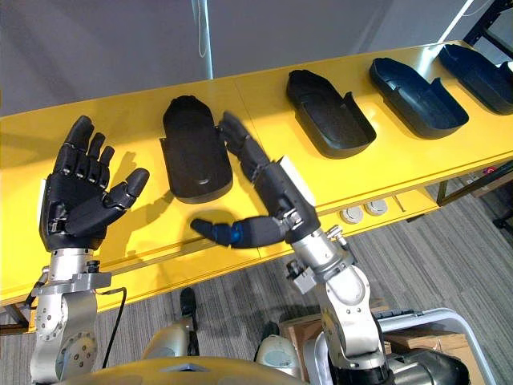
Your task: Walk over and take three plastic housings, then place them on the shelf
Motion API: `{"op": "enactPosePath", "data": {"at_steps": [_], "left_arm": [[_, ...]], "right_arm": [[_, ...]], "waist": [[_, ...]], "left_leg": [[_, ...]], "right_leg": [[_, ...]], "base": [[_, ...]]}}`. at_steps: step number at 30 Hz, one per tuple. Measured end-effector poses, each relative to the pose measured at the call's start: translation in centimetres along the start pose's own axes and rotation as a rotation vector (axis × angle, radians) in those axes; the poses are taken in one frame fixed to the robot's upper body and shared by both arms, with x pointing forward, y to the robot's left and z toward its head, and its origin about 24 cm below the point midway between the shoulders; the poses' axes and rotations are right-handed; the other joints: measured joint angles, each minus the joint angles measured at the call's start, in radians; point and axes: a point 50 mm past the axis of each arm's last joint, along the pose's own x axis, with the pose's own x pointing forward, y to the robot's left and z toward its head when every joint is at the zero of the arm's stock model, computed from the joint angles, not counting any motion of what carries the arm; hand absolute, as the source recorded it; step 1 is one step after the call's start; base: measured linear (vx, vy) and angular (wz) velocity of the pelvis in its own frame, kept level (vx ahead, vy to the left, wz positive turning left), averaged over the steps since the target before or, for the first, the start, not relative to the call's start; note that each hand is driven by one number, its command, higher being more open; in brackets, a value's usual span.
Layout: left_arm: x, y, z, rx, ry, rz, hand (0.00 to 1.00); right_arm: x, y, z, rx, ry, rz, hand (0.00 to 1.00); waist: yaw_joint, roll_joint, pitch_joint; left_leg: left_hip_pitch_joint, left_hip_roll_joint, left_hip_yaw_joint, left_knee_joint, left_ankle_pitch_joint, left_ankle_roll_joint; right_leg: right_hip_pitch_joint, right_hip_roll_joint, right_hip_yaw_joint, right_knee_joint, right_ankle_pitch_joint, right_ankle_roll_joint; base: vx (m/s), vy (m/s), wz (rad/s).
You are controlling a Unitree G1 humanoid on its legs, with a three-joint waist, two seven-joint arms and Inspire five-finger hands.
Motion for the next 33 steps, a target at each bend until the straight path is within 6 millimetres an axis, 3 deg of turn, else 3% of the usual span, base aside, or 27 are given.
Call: {"op": "enactPosePath", "data": {"at_steps": [6,16,26,33], "left_arm": [[-0.1,-0.1,-0.1,0.004,0.008,-0.025,1.00],[0.0,0.3,0.1,0.034,0.016,-0.006,1.00],[0.1,0.4,0.2,0.044,0.017,0.002,1.00],[0.1,0.4,0.2,0.043,0.015,0.008,1.00]], "right_arm": [[-0.7,1.6,-1.3,0.074,0.103,0.196,1.00],[-1.3,2.5,-2.4,0.151,0.182,0.307,1.00],[-1.6,2.3,-5.0,0.124,0.306,0.206,1.00],[-0.4,1.6,-4.9,0.046,0.293,0.154,1.00]], "waist": [[-0.003,-0.002,0.002],[0.000,-0.018,0.012],[0.006,-0.013,0.015],[0.007,-0.002,0.024]], "left_leg": [[-0.002,0.002,0.003,0.000,0.000,0.000],[-0.003,0.002,0.001,0.000,0.000,0.000],[-0.004,0.001,-0.009,0.000,0.000,0.000],[-0.005,0.000,-0.029,0.002,0.009,0.006]], "right_leg": [[-0.004,0.001,0.003,0.001,0.000,0.000],[-0.004,0.002,0.001,0.002,-0.005,-0.004],[-0.003,0.001,-0.005,0.004,-0.011,-0.004],[-0.001,0.000,-0.019,0.020,-0.021,-0.010]], "base": [[0.00,0.000,0.00],[0.00,0.000,0.00],[0.00,0.000,0.00],[0.00,-0.007,0.07]]}}
